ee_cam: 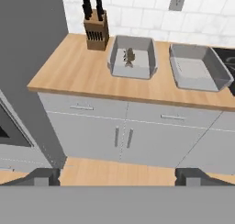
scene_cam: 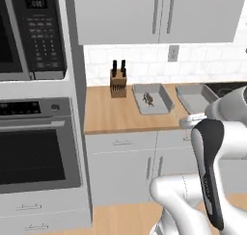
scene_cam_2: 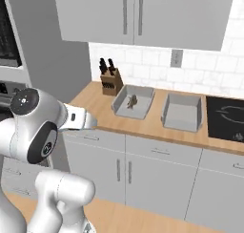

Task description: Place one lemon and one fish in each tupperware on the nearby counter, to pack two identical lunches.

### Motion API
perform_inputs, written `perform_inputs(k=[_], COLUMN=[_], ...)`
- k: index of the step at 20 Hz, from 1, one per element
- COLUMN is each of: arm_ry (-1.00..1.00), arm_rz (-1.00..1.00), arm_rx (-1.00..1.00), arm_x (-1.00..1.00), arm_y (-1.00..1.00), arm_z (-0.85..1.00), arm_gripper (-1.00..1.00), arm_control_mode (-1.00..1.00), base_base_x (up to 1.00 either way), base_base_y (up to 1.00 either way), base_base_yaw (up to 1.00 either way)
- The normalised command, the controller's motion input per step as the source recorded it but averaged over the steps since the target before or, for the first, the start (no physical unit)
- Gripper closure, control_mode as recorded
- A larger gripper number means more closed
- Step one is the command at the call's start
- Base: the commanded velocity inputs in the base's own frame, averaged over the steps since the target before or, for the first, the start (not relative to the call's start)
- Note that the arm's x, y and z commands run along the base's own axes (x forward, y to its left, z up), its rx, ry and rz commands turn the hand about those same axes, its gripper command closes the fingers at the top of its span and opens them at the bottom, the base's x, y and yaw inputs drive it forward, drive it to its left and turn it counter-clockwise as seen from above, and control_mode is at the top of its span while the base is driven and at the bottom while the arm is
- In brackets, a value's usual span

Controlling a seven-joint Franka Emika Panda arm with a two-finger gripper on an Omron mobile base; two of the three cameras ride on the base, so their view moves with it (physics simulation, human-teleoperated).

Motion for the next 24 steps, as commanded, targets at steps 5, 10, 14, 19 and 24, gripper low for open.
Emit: perform_inputs(k=[5, 10, 14, 19, 24], arm_ry=[0.00, 0.00, 0.00, 0.00, 0.00], arm_rz=[0.00, 0.00, 0.00, 0.00, 0.00], arm_rx=[0.00, 0.00, 0.00, 0.00, 0.00], arm_x=[0.00, 0.00, 0.00, 0.00, 0.00], arm_y=[0.00, 0.00, 0.00, 0.00, 0.00], arm_z=[0.00, 0.00, 0.00, 0.00, 0.00], arm_gripper=[-1.00, -1.00, -1.00, -1.00, -1.00], arm_control_mode=[1.00, 1.00, 1.00, 1.00, 1.00], base_base_x=[-0.65, 0.00, 0.00, 0.00, 0.06], base_base_y=[0.00, 0.00, 0.00, 0.00, 0.00], base_base_yaw=[0.61, 1.00, 1.00, 1.00, 0.99])
